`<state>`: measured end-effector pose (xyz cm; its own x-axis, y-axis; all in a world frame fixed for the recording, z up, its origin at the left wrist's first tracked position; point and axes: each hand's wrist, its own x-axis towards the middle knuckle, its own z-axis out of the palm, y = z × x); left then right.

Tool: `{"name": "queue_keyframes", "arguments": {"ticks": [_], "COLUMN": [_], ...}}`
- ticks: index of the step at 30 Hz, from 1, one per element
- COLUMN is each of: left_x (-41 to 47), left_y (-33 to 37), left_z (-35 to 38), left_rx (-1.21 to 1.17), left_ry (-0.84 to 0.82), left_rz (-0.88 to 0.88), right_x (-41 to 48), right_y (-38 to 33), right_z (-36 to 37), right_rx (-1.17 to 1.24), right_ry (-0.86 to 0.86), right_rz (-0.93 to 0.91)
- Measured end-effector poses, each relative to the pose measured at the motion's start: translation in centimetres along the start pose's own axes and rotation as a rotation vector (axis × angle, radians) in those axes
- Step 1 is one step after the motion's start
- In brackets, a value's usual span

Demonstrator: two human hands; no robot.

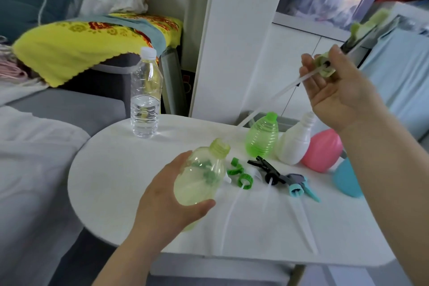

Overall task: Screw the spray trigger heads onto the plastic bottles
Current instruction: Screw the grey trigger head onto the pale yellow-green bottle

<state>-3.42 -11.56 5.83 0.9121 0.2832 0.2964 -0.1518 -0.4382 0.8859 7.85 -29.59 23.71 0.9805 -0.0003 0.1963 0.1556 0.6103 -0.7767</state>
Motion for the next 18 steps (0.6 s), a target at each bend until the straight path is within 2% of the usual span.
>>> {"name": "queue_keyframes", "arguments": {"ticks": [8,13,18], "left_x": [-0.3,-0.4,-0.2], "left_y": [0.2,0.2,-0.2], "left_z": [0.6,1.3,1.3], "left_rx": [-0.057,-0.194,-0.288], "left_ry": [-0.048,-0.061,-0.040], "left_rz": [0.012,-0.051,-0.126], "right_x": [-0.5,-2.8,-4.9], "right_y": [1.6,6.2,9.4], "right_z": [-0.1,0.4,0.1], "right_rx": [-0.215,-0.592,-0.802], "right_ry": [-0.043,-0.213,-0.390], "right_rz": [-0.026,-0.060,0.049]}}
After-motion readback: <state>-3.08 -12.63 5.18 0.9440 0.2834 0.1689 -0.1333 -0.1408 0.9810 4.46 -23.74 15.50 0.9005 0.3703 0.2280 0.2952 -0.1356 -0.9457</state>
